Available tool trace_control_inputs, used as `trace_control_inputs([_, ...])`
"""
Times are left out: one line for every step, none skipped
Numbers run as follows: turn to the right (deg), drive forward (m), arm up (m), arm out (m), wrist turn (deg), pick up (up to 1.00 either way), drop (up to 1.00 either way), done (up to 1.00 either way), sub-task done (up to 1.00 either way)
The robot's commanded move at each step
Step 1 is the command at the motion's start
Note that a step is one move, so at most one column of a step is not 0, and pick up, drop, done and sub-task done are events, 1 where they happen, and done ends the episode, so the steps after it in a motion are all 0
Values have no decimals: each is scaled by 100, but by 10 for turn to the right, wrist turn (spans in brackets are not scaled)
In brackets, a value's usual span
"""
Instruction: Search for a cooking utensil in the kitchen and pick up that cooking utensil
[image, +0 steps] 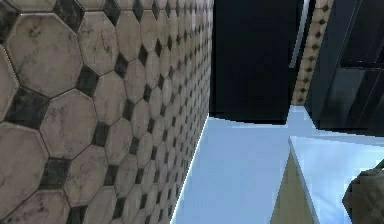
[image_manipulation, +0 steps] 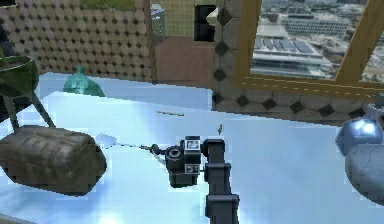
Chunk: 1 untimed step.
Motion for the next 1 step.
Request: trace_control_inputs([0, 0, 0, 0, 0, 100, 0, 0, 0])
